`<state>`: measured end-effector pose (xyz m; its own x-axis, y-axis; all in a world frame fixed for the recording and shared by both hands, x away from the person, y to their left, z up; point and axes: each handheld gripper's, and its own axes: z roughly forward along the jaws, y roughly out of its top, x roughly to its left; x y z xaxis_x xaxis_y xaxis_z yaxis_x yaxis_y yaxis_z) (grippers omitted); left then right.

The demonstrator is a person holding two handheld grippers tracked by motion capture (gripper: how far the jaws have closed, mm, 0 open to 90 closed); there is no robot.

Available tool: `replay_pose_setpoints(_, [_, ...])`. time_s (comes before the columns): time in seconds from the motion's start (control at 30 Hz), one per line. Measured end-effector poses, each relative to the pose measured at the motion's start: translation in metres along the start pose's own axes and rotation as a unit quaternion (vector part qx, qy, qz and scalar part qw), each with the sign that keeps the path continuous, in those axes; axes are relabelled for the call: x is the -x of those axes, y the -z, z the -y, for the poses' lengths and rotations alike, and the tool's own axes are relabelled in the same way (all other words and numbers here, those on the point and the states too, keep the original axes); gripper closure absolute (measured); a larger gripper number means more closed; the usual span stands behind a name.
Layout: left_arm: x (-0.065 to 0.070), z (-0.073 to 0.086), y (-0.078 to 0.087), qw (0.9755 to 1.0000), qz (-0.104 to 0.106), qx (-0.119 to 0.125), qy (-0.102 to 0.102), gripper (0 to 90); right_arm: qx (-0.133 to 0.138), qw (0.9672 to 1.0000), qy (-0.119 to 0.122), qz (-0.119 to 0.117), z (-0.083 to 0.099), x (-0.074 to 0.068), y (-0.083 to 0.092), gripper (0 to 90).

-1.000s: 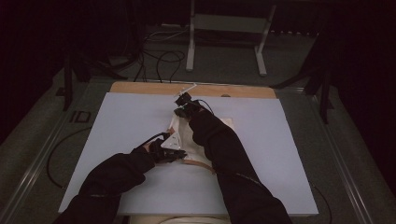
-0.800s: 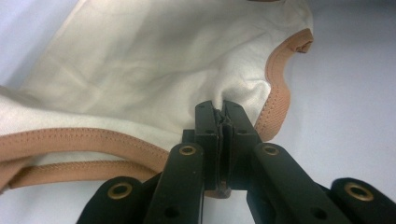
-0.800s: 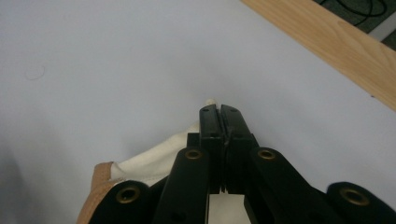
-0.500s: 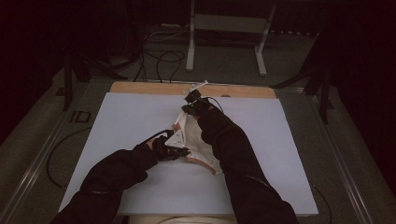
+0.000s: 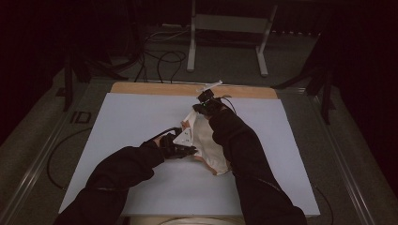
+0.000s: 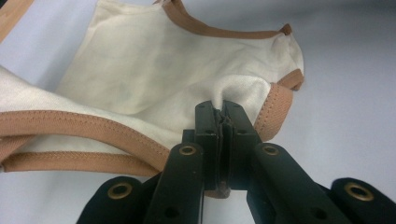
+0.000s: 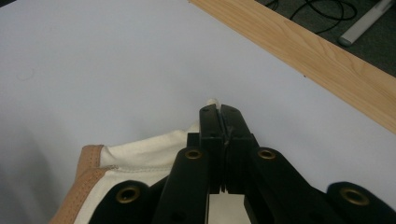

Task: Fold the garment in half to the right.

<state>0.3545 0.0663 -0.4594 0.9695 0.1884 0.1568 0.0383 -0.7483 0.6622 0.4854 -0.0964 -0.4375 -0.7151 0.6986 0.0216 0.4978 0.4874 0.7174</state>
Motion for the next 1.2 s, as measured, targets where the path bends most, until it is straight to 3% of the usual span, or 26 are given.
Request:
replay_pose_setpoints(0.8, [0.008,-0.028,-0.032,0.9992,0.029,-0.015,-0.023,87.3,0.012,0.9996,-0.027,0.007,0.035,0.027,0.027,89.6])
replay_pose_setpoints(1.2, [0.008,-0.037,-0.048,0.9990,0.038,-0.017,-0.013,87.2,0.020,0.9987,-0.046,0.007,0.059,0.047,0.034,89.5])
